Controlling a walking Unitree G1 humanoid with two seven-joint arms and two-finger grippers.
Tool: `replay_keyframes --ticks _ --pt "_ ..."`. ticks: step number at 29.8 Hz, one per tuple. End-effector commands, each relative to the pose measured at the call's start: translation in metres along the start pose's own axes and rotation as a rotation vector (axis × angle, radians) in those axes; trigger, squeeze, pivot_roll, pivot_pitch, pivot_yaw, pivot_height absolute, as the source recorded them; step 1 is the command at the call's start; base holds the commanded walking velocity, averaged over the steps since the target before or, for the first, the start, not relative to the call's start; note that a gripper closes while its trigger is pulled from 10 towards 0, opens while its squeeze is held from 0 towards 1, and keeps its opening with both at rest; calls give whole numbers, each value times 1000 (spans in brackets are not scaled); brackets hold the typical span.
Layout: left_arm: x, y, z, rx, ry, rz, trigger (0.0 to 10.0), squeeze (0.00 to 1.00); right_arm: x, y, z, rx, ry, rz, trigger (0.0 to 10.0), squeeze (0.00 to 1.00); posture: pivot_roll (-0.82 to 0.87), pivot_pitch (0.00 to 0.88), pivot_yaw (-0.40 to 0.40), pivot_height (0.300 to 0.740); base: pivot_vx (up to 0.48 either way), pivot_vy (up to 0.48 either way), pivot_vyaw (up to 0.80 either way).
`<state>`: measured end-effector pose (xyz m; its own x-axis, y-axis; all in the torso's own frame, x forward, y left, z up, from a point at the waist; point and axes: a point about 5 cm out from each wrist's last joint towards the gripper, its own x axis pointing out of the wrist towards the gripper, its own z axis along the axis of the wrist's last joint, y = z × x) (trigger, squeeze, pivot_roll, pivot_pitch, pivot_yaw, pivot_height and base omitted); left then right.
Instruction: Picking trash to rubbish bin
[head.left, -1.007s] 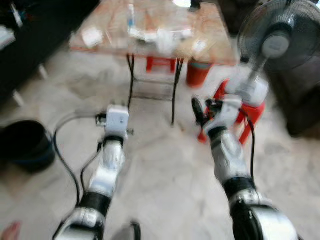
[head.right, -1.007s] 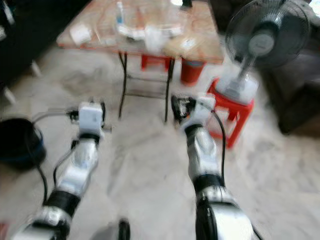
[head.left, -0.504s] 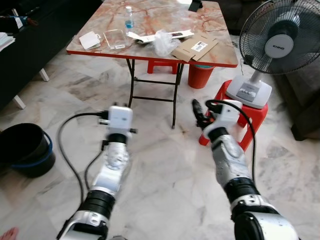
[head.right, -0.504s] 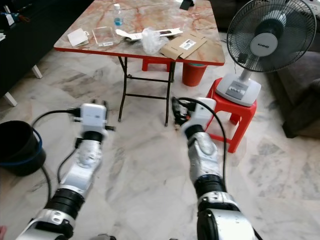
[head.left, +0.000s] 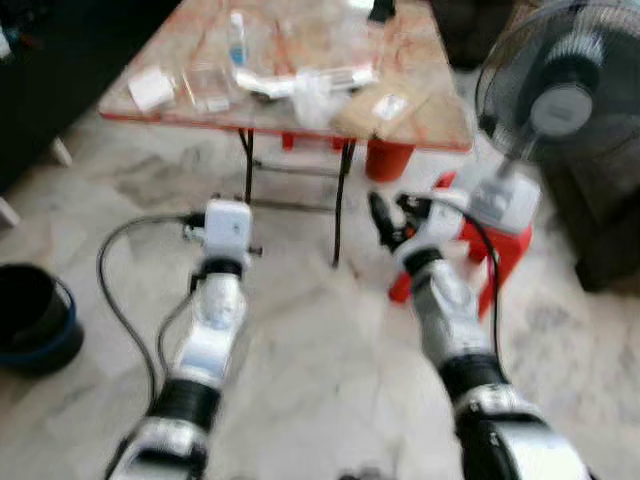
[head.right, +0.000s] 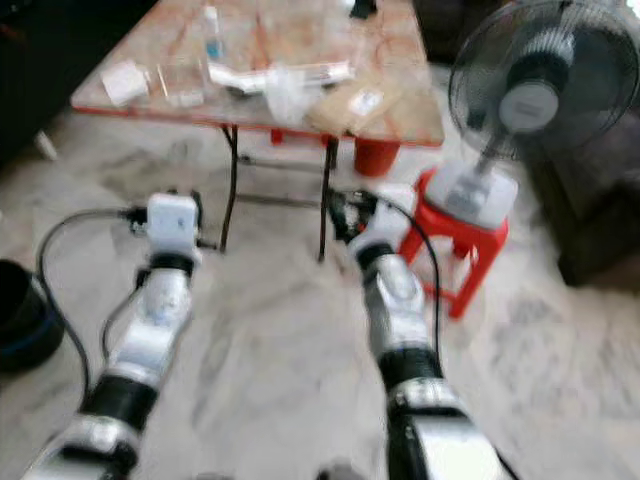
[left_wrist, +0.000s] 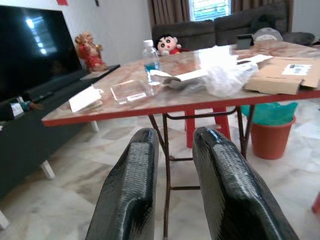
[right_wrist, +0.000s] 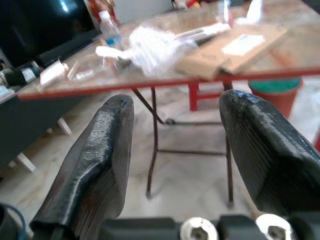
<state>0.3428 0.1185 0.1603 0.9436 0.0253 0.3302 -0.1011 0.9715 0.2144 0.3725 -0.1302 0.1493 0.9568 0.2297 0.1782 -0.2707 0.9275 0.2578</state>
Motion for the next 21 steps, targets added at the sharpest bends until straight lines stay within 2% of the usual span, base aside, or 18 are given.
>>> replay_keyframes --ticks 1,11,12,13,14,21 --pt "0 8 0 38 -1 12 10000 1000 4 11 4 22 -17 26 10000 0 44 140 -93 740 446 0 0" --pt "1 0 1 62 -3 -32 10000 1000 4 13 3 25 -13 30 10000 0 46 138 -96 740 439 0 0" --pt "1 0 1 47 -1 -39 10000 1000 4 14 3 30 -14 32 10000 59 46 139 -97 740 412 0 0" --pt "1 0 1 47 -1 -39 10000 1000 4 14 3 30 -14 32 10000 59 46 139 -97 740 412 0 0" --pt "1 -1 1 42 0 -44 10000 1000 4 14 4 32 -15 33 10000 1000 46 139 -97 740 390 0 0" --pt "1 -5 2 23 -2 -74 10000 1000 5 14 5 34 -26 16 10000 1000 48 136 -96 740 388 0 0"
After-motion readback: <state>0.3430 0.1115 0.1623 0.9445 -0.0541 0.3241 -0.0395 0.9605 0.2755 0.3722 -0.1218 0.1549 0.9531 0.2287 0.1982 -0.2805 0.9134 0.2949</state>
